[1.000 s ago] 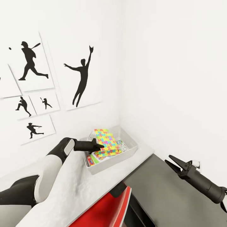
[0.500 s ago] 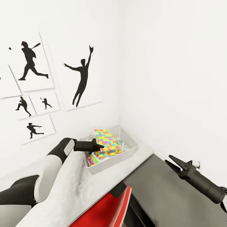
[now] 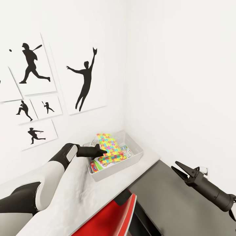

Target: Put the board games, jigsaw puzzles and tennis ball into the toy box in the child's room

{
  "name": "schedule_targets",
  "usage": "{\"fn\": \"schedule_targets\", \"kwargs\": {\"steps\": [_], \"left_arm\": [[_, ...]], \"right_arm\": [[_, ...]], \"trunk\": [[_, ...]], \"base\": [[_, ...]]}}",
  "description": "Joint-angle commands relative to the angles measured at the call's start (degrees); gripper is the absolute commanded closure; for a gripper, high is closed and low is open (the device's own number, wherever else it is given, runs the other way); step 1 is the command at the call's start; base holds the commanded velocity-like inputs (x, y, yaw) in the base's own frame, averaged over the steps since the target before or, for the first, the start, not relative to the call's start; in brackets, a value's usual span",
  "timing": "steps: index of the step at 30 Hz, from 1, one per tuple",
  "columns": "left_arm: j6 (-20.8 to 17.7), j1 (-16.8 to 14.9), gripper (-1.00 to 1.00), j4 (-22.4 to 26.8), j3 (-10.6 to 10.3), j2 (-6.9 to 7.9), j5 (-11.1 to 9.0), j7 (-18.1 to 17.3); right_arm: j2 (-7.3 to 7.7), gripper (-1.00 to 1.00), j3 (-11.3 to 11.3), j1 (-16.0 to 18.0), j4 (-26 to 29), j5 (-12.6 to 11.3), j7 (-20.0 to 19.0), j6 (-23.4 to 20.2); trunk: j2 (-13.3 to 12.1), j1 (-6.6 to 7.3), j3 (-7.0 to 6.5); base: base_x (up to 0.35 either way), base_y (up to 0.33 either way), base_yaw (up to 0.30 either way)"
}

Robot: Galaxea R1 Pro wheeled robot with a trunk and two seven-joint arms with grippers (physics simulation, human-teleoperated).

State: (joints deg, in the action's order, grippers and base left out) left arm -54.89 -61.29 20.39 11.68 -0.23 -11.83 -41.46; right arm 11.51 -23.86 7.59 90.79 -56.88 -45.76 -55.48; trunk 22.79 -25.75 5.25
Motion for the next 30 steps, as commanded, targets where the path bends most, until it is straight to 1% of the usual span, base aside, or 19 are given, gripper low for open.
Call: {"fn": "schedule_targets", "kwargs": {"steps": [1,6,7,8,11,19,22,23,25,26,27,29,30], "left_arm": [[-0.2,-0.1,1.00,0.0,0.3,-0.03,0.0,0.7],[-0.2,-0.1,1.00,0.0,0.8,-0.03,0.0,1.7],[-0.2,-0.1,-1.00,0.0,1.2,-0.05,0.0,1.7],[-0.2,-0.1,-1.00,0.0,1.9,-0.07,0.0,1.8],[-0.2,-0.1,-1.00,0.0,2.7,-0.10,0.0,1.8],[-0.1,-0.1,-1.00,0.0,2.9,0.16,0.1,2.0],[-0.1,-0.1,-1.00,0.0,2.9,0.83,0.1,2.1],[-0.1,-0.1,-1.00,0.0,2.9,1.37,0.1,2.1],[0.0,0.0,-1.00,0.0,2.9,3.05,0.0,1.7],[0.1,0.0,-1.00,0.0,2.9,4.52,-0.1,1.2],[0.1,0.0,-1.00,0.0,2.9,5.47,-0.1,0.6],[-0.1,0.1,-1.00,0.0,2.9,7.22,-0.5,-1.8],[-0.1,0.1,-1.00,0.0,2.9,8.03,-0.7,-4.0]], "right_arm": [[0.00,-1.00,0.0,0.1,0.0,0.1,-0.2,-0.2],[0.00,-1.00,0.0,0.1,0.0,0.1,-0.2,-0.2],[0.00,-1.00,0.0,0.1,0.0,0.1,-0.2,-0.2],[0.00,-1.00,0.0,0.1,0.0,0.1,-0.2,-0.2],[0.00,-1.00,0.0,0.1,0.0,0.1,-0.2,-0.2],[0.00,-1.00,0.0,0.1,0.0,0.1,-0.2,-0.2],[0.00,-1.00,0.0,0.1,0.0,0.1,-0.2,-0.2],[0.00,-1.00,0.0,0.1,0.0,0.1,-0.2,-0.2],[0.00,-1.00,0.0,0.1,0.0,0.1,-0.2,-0.2],[0.00,-1.00,0.1,0.1,0.0,0.1,-0.2,-0.2],[0.00,-1.00,0.1,0.1,0.0,0.1,-0.2,-0.2],[0.00,-1.00,0.1,0.1,0.0,0.1,-0.2,-0.2],[0.00,-1.00,0.1,0.1,0.0,0.1,-0.2,-0.2]], "trunk": [[0.1,-0.04,0.13],[0.1,-0.04,0.13],[0.1,-0.04,0.13],[0.1,-0.04,0.13],[0.1,-0.04,0.13],[0.1,-0.04,0.13],[0.1,-0.04,0.13],[0.1,-0.04,0.13],[0.1,-0.04,0.13],[0.1,-0.04,0.13],[0.1,-0.04,0.13],[0.1,-0.04,0.13],[0.1,-0.04,0.13]], "base": [[0.000,0.000,0.000],[0.000,0.000,0.000],[0.000,0.000,0.000],[0.000,0.000,0.000],[0.000,0.000,0.000],[0.000,0.000,0.000],[0.000,0.000,0.000],[0.000,0.000,0.000],[0.000,0.000,0.000],[0.000,0.000,0.000],[0.000,0.000,0.000],[0.000,0.000,0.000],[0.000,0.000,0.000]]}}
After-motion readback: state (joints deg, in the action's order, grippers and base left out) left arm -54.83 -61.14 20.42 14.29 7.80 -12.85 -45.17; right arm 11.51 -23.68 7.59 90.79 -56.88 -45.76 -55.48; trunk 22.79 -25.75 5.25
